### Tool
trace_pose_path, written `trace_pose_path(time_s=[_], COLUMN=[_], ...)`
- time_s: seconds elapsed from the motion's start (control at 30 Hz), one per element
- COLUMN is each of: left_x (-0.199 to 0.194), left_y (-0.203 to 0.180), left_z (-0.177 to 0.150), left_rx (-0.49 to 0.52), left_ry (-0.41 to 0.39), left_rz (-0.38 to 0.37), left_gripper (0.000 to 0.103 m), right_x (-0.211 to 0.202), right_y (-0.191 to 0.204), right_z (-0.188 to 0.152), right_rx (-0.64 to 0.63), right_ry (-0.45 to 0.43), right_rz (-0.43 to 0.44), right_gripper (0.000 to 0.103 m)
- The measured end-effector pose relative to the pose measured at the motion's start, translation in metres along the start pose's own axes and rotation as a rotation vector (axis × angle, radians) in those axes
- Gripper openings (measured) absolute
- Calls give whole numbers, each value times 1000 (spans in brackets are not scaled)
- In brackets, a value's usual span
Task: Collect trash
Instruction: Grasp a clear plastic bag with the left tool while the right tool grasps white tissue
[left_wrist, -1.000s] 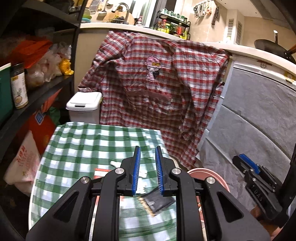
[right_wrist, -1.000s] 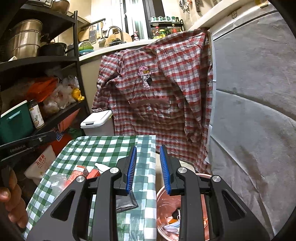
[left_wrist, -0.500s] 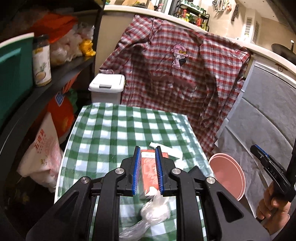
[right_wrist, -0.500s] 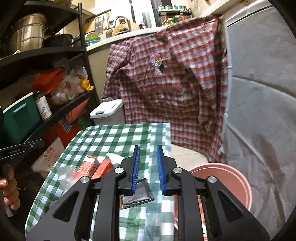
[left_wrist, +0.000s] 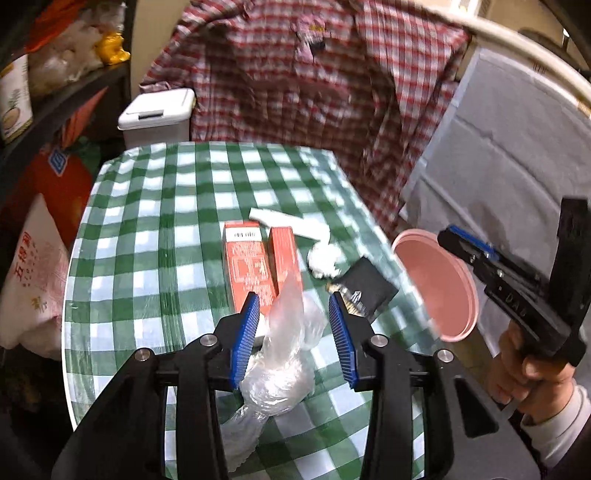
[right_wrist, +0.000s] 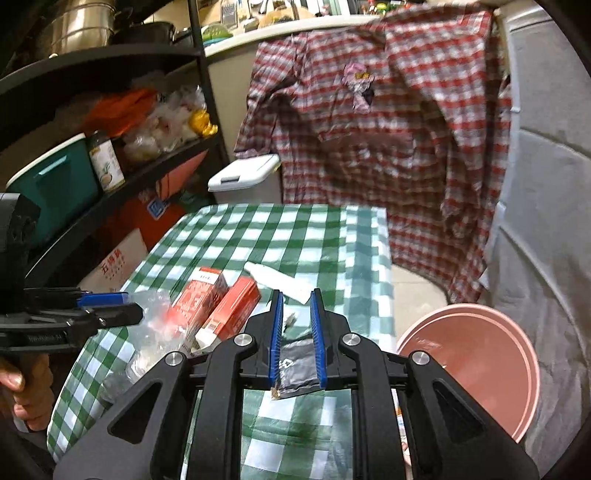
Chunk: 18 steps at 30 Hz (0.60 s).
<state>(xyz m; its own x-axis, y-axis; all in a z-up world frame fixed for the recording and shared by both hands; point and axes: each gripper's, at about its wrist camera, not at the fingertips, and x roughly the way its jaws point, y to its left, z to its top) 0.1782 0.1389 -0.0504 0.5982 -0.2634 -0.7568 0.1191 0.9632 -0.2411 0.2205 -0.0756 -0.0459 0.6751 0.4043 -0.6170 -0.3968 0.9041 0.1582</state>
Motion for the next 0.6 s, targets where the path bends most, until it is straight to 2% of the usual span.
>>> trace_pose_path(time_s=[0.1,0.17,0.27,0.43,0.6], left_x=[8,11,11,-6,-27], left_y=[-2,-2,3,6,6], left_z=[-2,-2,-2,6,14], left_rx=[16,26,29,9,5], left_ry=[30,46,57,24,-24], left_rz=[4,20,25,24,54], left_gripper=[38,17,2,0,0], right_x=[14,28,42,61,86], right_y=[1,1,1,9,19], right_z=[-4,-8,-14,-18,-16], right_rx=[1,7,6,-19,-56], right_ry=[45,90,129,153,173], right_rz=[11,16,6,2,-2], right_gripper=[20,28,31,31,31])
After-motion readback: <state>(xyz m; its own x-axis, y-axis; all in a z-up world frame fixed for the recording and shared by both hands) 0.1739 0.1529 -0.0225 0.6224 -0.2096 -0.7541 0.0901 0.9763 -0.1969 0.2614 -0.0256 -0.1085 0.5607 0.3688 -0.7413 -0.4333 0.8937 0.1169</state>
